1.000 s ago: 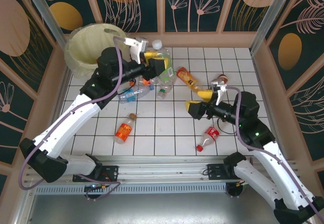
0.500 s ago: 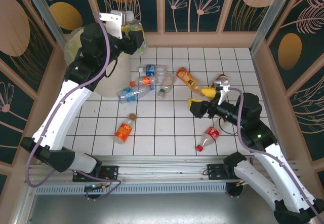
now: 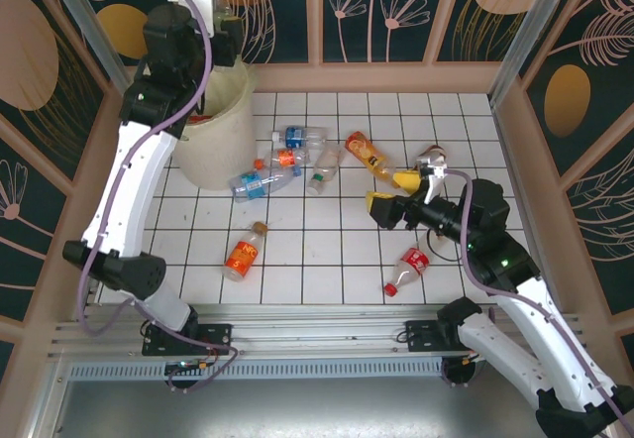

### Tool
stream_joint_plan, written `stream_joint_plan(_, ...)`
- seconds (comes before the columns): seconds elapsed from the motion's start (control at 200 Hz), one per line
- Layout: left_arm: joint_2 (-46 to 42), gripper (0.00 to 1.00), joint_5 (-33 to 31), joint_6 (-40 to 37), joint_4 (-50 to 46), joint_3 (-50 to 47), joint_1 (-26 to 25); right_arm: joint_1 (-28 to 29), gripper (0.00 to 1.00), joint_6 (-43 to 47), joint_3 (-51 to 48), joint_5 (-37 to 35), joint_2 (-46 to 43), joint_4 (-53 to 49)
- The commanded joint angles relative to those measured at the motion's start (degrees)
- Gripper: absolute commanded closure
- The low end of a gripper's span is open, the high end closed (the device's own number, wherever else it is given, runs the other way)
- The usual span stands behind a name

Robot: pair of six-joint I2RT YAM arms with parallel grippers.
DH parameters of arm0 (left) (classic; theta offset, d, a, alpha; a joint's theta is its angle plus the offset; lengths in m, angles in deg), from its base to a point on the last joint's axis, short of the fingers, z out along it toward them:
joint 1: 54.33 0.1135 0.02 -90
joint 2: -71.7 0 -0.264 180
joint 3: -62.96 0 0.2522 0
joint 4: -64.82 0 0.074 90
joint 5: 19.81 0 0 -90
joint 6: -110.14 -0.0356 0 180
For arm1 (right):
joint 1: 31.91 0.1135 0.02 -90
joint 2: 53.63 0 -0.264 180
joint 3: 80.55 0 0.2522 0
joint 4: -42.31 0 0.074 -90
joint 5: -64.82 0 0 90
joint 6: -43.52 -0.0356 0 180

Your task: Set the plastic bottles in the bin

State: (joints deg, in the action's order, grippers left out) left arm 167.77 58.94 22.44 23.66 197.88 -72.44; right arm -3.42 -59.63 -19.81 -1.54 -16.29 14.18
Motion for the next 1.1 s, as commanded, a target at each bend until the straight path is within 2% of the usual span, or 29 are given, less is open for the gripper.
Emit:
stream_joint_plan(0.0, 4.6, 0.42, -2.2, -1.4, -4.3, 3.5, 2.9, -0.2, 0.02, -0.1, -0.2, 0.5, 0.0, 2.0)
stream_joint_plan(0.225, 10.6, 0.42, -7.6, -0.4, -6.6, 3.0, 6.6, -0.2, 0.02, 0.0, 0.5, 0.4, 1.4, 1.5)
stream_joint_plan(0.59, 17.5, 0.42, -3.8, 0.9, -10.2, 3.3, 10.9, -0.2, 0.02, 1.0, 4.3, -0.5, 3.9, -1.4)
stream_joint_plan(0.821, 21.8, 0.42, -2.4, 0.3, -13.4, 6.0, 11.5, -0.2, 0.02, 1.7, 6.9, -0.8, 6.9, -2.2)
stream_joint_plan(0.986, 23.3, 0.41, -3.7, -0.8, -14.4, 5.0, 11.6, -0.1, 0.02, 1.0, 6.9, -1.2, 7.5, -0.9)
stream_joint_plan(1.096, 23.9, 0.36, -2.9, -0.3, -14.5, 5.0, 11.7, -0.1, 0.02, 0.5, 7.1, -1.2, 8.2, -0.6)
